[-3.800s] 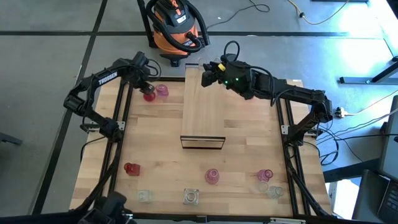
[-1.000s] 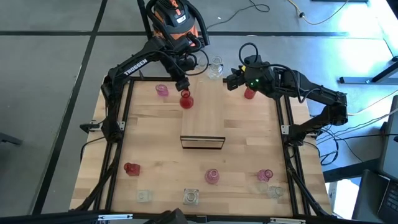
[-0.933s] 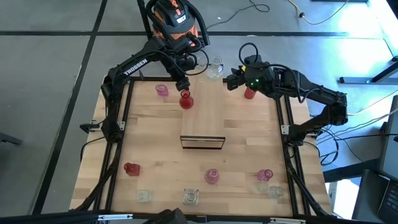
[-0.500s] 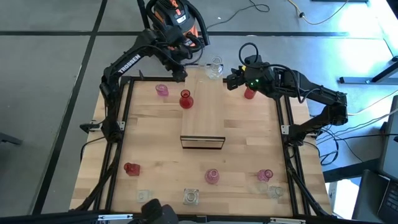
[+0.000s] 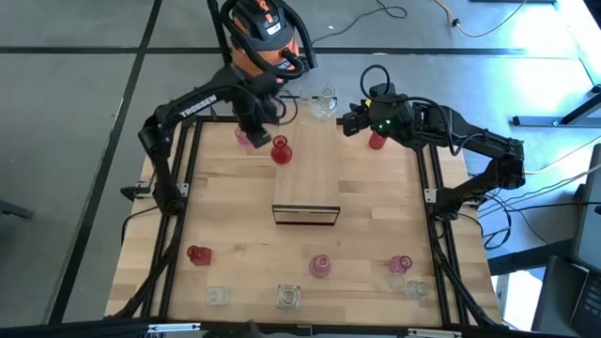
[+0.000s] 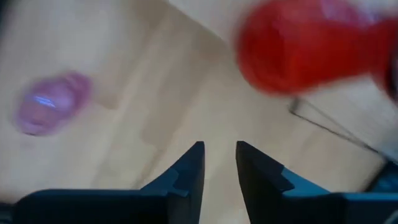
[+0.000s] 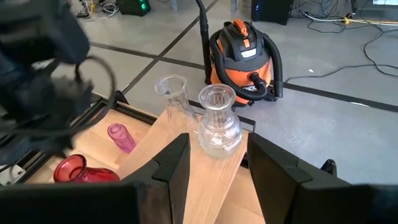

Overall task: Sort vases onto shelf
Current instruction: Put the right red vase on the shelf

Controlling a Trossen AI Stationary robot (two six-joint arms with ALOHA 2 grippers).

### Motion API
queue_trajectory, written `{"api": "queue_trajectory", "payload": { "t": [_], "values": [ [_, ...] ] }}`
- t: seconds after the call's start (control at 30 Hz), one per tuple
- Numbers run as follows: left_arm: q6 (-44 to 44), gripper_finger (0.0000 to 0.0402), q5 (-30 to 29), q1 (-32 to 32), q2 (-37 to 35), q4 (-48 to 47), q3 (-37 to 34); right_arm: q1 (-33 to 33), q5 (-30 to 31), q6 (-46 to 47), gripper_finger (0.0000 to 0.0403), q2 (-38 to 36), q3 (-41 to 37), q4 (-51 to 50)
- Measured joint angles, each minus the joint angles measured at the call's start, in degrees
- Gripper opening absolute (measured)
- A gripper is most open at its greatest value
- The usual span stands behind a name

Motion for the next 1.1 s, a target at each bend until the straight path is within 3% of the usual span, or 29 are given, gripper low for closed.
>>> {"api": "queue_trajectory", "payload": {
  "t": [0.17, 0.33, 0.77, 1.1],
  "values": [
    [-1.3, 0.0061, 7.6, -0.2, -2.6, 5.7, -7.6, 0.0, 1.3, -0.2, 0.0144, 0.0, 0.0, 0.0],
    [-3.0, 0.0046, 14.0, -0.6, -3.9, 11.9, -9.6, 0.0, 1.3, -0.2, 0.0144, 0.0, 0.0, 0.0],
    [-7.6, 0.0037, 17.6, -1.7, -3.4, 27.4, -9.7, 0.0, 0.7, 1.2, 0.0144, 0.0, 0.0, 0.0],
    [-10.2, 0.0037, 15.7, -3.0, -3.3, 37.8, -9.7, 0.0, -0.3, 1.3, 0.0144, 0.0, 0.0, 0.7]
  ]
}}
